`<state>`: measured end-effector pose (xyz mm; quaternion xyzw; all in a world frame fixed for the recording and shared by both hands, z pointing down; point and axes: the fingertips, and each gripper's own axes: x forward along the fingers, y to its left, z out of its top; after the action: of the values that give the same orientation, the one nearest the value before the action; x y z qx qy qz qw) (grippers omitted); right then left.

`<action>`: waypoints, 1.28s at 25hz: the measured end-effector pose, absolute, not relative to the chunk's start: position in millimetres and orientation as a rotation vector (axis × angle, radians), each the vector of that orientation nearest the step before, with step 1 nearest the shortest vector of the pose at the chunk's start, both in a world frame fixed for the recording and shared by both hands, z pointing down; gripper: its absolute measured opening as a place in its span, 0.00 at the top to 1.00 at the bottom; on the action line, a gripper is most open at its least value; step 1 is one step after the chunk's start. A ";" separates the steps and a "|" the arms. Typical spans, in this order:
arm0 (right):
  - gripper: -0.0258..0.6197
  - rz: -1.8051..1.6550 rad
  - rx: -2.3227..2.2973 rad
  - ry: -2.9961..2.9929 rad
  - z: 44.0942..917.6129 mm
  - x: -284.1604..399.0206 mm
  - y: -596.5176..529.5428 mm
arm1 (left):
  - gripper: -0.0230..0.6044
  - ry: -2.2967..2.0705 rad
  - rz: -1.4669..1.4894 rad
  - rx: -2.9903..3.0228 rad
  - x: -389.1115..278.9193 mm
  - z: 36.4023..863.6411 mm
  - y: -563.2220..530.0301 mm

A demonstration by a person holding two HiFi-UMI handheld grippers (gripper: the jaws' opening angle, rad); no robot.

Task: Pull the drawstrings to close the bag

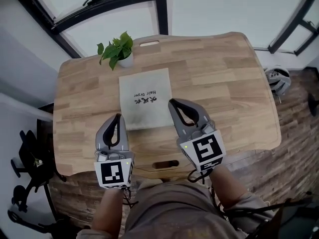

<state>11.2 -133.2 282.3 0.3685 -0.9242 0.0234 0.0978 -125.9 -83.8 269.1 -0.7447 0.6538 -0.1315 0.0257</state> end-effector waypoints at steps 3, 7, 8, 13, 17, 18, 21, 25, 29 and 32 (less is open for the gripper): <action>0.91 0.061 1.067 -2.734 288.3 11.3 -146.8 | 0.96 2.026 -0.416 -2.293 -128.8 269.0 -94.3; 0.91 0.078 1.026 -2.713 303.1 8.5 -155.3 | 0.96 2.047 -0.451 -2.307 -138.0 286.4 -100.7; 0.91 0.084 1.014 -2.707 308.3 7.6 -156.6 | 0.96 2.051 -0.463 -2.316 -140.7 293.0 -102.0; 0.90 0.118 0.923 -2.669 344.1 1.3 -154.0 | 0.96 2.025 -0.554 -2.391 -154.3 336.0 -101.9; 0.88 0.141 0.824 -2.658 373.3 -1.3 -145.6 | 0.96 1.989 -0.603 -2.458 -168.1 368.1 -99.6; 0.86 0.128 0.785 -2.660 380.5 -3.1 -142.4 | 0.96 1.974 -0.616 -2.470 -172.3 376.5 -99.1; 0.80 0.088 0.655 -2.645 407.4 -5.8 -129.5 | 0.96 1.936 -0.670 -2.518 -184.3 404.2 -95.5; 0.71 0.097 0.545 -2.569 448.7 2.9 -115.7 | 0.82 1.851 -0.738 -2.624 -190.8 439.4 -88.2; 0.66 0.103 0.464 -2.500 484.7 13.9 -110.3 | 0.73 1.791 -0.782 -2.729 -194.2 468.1 -79.4; 0.64 0.111 0.395 -2.439 507.2 21.3 -103.4 | 0.71 1.756 -0.853 -2.789 -195.3 486.0 -67.3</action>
<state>21.3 -103.4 507.2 0.1507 -0.9316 0.0423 0.3280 -195.3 -67.3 486.0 -0.8123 0.5112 -0.2484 -0.1310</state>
